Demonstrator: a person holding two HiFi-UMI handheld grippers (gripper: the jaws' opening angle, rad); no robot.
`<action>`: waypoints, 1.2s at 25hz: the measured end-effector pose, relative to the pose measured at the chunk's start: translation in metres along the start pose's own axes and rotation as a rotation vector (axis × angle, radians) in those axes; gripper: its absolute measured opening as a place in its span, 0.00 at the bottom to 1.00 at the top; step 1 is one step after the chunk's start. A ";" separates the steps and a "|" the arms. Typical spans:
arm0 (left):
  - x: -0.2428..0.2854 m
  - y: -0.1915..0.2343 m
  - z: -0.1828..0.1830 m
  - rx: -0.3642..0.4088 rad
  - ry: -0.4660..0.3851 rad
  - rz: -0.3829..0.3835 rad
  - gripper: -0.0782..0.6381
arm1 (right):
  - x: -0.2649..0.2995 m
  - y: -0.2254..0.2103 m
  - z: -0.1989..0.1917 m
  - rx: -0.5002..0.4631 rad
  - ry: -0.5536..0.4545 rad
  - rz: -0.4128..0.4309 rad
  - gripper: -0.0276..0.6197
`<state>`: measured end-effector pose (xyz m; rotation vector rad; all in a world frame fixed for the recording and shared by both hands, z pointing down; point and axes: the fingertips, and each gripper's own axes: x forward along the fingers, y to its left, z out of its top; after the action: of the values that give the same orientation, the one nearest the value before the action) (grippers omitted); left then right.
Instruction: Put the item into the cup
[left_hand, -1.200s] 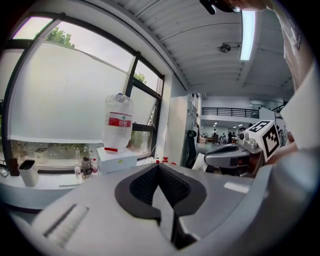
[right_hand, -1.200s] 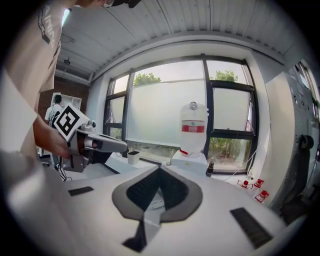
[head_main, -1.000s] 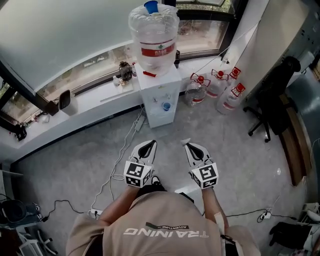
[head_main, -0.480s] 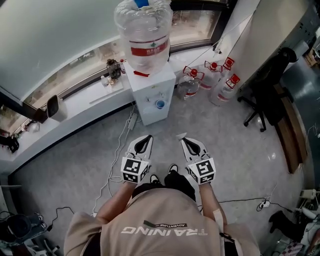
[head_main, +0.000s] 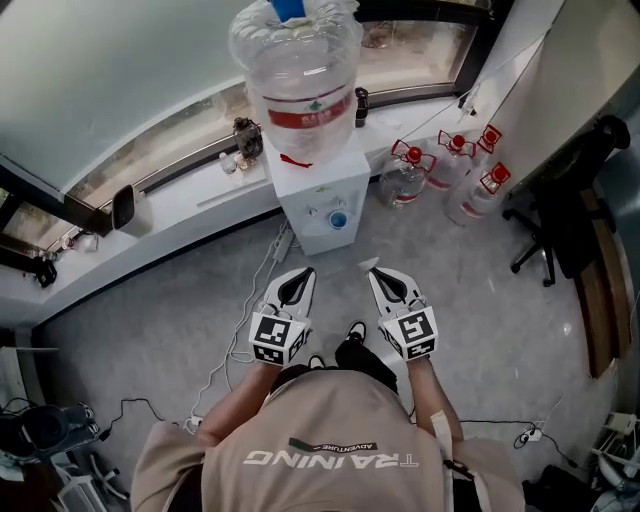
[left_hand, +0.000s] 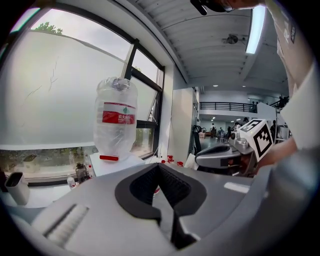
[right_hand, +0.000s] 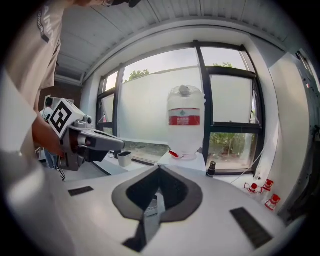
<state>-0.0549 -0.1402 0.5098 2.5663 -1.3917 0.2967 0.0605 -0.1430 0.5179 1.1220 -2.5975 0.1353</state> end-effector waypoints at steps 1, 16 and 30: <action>0.008 0.000 0.004 0.002 -0.001 0.007 0.12 | 0.005 -0.008 0.000 -0.002 0.001 0.013 0.06; 0.079 0.037 0.007 -0.075 0.045 0.151 0.12 | 0.067 -0.066 -0.016 0.024 0.037 0.165 0.06; 0.120 0.085 -0.008 -0.073 0.042 -0.008 0.12 | 0.132 -0.068 -0.028 -0.009 0.163 0.070 0.06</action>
<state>-0.0631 -0.2797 0.5571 2.4920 -1.3518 0.2913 0.0309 -0.2759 0.5843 0.9743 -2.4907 0.2202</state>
